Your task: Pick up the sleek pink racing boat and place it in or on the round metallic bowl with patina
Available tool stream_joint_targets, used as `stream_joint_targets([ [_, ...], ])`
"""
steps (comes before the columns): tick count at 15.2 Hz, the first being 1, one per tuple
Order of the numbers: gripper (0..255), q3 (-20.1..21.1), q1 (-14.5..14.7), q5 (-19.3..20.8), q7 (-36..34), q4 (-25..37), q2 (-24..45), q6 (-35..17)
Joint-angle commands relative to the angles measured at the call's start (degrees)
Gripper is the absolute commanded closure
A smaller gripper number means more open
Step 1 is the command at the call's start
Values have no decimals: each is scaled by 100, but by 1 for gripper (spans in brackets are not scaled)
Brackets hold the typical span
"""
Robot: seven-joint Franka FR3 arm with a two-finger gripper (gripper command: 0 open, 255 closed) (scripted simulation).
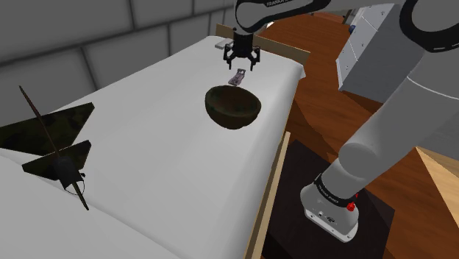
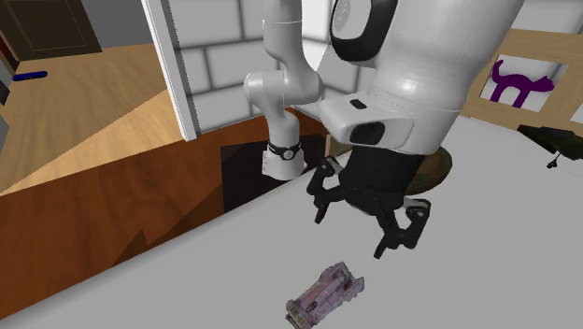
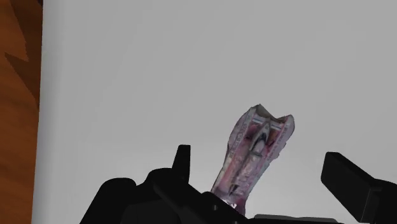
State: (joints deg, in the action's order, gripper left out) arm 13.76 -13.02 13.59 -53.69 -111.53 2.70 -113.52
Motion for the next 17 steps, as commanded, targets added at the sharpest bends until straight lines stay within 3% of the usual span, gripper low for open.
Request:
stream_joint_targets([
  [1,0,-62,-35,150,-415,354,428,-42],
  [4,0,-170,-49,290,-843,783,902,-57],
  [11,0,-234,-95,396,-912,462,1094,-569],
  [17,0,-234,-95,396,-912,462,1094,-569],
])
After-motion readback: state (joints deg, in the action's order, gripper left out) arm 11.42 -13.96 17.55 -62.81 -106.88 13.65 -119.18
